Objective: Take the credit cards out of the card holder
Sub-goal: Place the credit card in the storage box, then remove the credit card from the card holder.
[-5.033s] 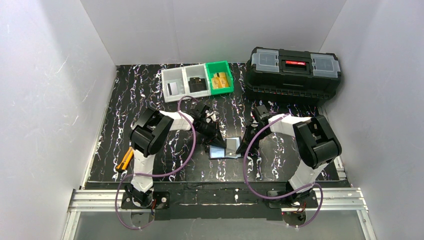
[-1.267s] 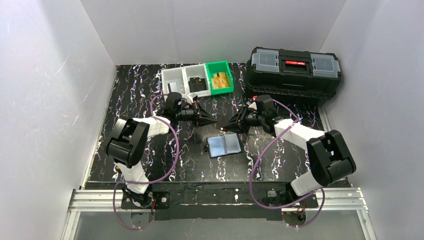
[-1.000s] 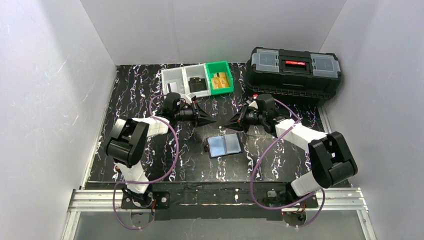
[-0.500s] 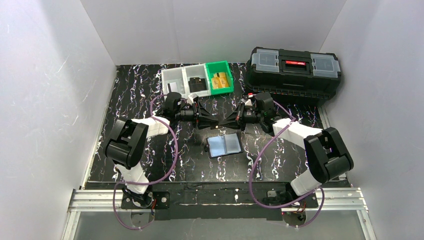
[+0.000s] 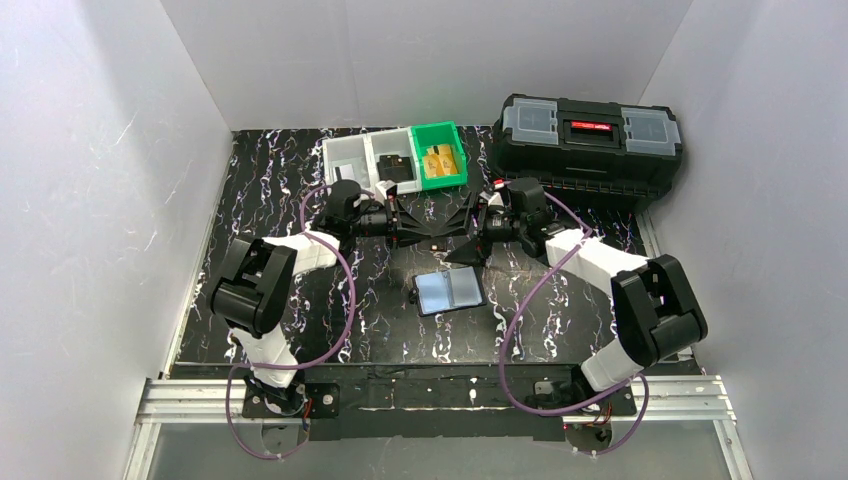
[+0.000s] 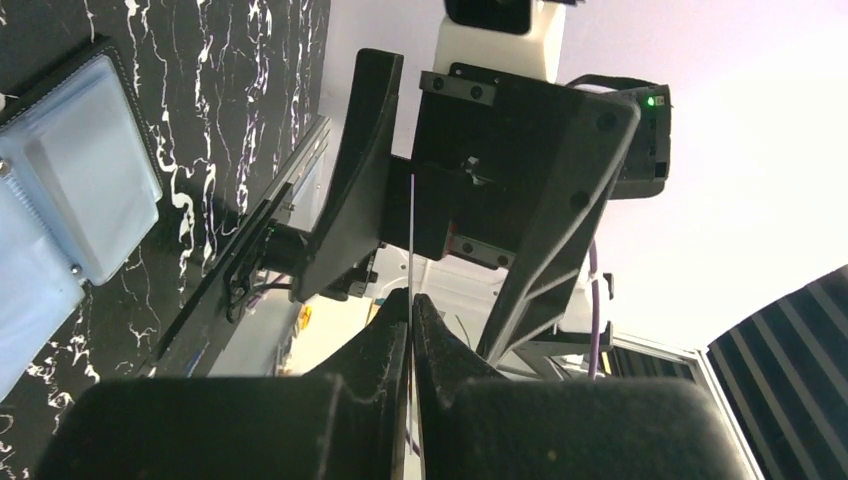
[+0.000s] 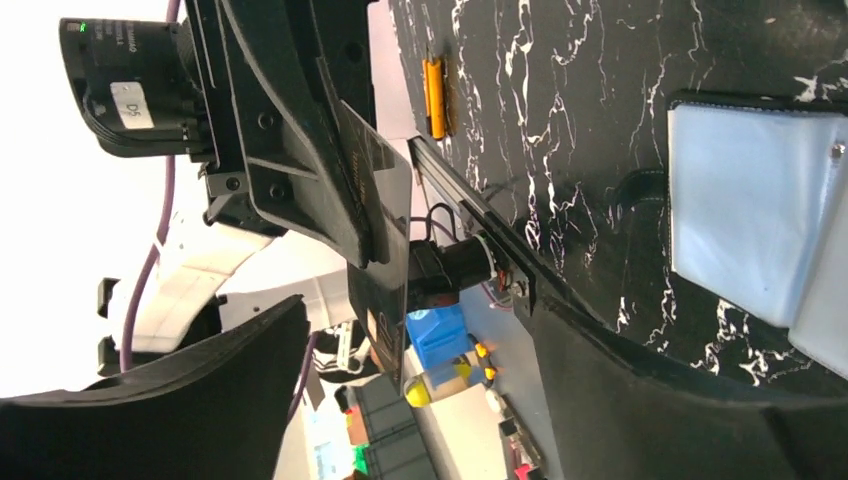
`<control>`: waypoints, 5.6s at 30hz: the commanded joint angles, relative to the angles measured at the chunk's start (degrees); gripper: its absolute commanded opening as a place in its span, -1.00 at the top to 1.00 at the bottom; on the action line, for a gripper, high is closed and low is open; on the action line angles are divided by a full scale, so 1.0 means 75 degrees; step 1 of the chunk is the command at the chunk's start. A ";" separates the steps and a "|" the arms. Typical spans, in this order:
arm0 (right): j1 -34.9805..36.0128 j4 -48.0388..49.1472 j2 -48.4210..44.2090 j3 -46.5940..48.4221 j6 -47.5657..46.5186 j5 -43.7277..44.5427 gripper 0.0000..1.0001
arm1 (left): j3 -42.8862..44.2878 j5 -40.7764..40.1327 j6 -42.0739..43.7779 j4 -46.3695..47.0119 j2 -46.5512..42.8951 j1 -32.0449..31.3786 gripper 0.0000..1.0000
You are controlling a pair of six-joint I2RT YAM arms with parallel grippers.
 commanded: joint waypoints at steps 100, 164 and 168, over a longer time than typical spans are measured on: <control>0.0521 -0.5171 0.0045 0.0617 -0.3881 0.4732 0.63 | 0.1386 -0.5411 0.7073 -0.8210 -0.0618 -0.1808 1.00; 0.1805 -0.5307 0.0644 0.1539 -0.3349 0.5274 -0.02 | 0.3070 -0.5714 0.8186 -1.0224 -0.0326 -0.1798 0.59; 0.1801 -0.5233 0.0881 0.1514 -0.3334 0.5177 -0.01 | 0.2789 -0.5680 0.8155 -0.9844 0.0233 -0.1786 0.81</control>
